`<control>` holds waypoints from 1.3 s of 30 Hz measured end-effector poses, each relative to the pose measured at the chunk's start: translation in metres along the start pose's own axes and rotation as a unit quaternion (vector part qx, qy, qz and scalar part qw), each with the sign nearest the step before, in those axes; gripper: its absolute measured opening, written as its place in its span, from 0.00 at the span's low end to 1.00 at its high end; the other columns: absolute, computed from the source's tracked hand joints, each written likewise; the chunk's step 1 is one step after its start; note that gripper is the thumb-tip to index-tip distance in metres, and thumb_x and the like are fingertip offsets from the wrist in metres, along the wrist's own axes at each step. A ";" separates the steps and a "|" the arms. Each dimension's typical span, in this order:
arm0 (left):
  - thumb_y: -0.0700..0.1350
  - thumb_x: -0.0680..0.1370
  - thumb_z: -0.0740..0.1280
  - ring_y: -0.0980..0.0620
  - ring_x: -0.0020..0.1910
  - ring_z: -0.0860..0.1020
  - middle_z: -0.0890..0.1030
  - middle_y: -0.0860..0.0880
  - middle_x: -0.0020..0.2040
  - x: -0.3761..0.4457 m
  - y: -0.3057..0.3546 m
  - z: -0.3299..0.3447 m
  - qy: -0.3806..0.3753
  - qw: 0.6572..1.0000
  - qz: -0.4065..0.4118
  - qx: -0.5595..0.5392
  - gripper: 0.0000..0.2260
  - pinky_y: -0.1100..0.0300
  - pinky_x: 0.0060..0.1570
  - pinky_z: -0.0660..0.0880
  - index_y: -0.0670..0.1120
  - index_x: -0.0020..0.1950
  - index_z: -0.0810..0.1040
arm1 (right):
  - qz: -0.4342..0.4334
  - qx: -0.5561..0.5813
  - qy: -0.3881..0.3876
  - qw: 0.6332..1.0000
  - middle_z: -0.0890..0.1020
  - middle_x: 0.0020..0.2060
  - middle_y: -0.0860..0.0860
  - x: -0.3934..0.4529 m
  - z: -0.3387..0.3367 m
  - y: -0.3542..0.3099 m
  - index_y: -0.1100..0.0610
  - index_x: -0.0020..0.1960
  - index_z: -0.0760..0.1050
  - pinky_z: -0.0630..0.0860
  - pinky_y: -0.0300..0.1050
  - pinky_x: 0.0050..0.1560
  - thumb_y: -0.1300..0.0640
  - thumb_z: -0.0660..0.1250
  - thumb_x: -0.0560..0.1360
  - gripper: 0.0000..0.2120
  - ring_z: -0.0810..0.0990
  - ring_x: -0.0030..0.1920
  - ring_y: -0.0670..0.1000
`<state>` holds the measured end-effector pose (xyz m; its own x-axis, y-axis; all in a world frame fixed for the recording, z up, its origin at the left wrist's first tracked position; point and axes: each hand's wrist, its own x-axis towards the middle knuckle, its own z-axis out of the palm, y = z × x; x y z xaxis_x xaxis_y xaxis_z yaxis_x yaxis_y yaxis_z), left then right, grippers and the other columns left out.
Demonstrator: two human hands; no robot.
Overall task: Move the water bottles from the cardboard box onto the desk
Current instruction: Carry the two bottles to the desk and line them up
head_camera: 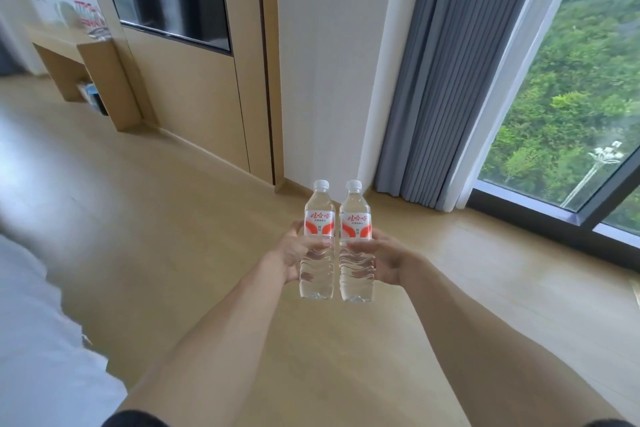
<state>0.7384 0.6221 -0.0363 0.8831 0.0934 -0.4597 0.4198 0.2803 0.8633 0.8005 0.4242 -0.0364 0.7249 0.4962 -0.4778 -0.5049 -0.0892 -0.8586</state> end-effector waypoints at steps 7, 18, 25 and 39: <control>0.38 0.70 0.79 0.44 0.49 0.84 0.84 0.43 0.56 0.064 0.061 -0.071 0.024 1.000 -0.017 -0.005 0.30 0.42 0.40 0.82 0.55 0.67 0.73 | -0.005 -0.013 -0.035 0.999 0.81 0.61 0.63 0.104 0.041 -0.061 0.56 0.67 0.74 0.74 0.70 0.64 0.62 0.80 0.65 0.32 0.80 0.63 0.67; 0.39 0.69 0.80 0.43 0.49 0.84 0.85 0.45 0.53 0.125 0.126 -0.189 0.137 0.990 0.013 -0.033 0.30 0.34 0.43 0.80 0.57 0.65 0.72 | 0.011 -0.068 -0.112 0.991 0.82 0.59 0.61 0.257 0.114 -0.124 0.54 0.69 0.72 0.76 0.67 0.63 0.61 0.80 0.64 0.36 0.83 0.56 0.62; 0.30 0.71 0.76 0.33 0.63 0.78 0.80 0.38 0.63 0.187 0.182 -0.243 0.224 0.971 0.060 -0.060 0.35 0.30 0.61 0.74 0.49 0.72 0.67 | 0.021 -0.101 -0.195 0.975 0.82 0.61 0.58 0.377 0.161 -0.182 0.50 0.69 0.73 0.74 0.69 0.65 0.62 0.80 0.64 0.36 0.80 0.61 0.63; 0.29 0.73 0.73 0.37 0.56 0.79 0.76 0.36 0.67 0.273 0.271 -0.326 0.335 0.919 0.124 -0.168 0.33 0.40 0.54 0.78 0.47 0.72 0.65 | 0.053 -0.159 -0.334 0.928 0.85 0.58 0.55 0.548 0.257 -0.276 0.49 0.68 0.74 0.82 0.56 0.50 0.61 0.79 0.69 0.30 0.85 0.57 0.56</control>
<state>1.0248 1.0349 0.0048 0.5683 0.7301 -0.3794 0.0354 0.4390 0.8978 1.2171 0.9426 -0.0138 0.1741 0.8851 -0.4316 -0.3155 -0.3651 -0.8759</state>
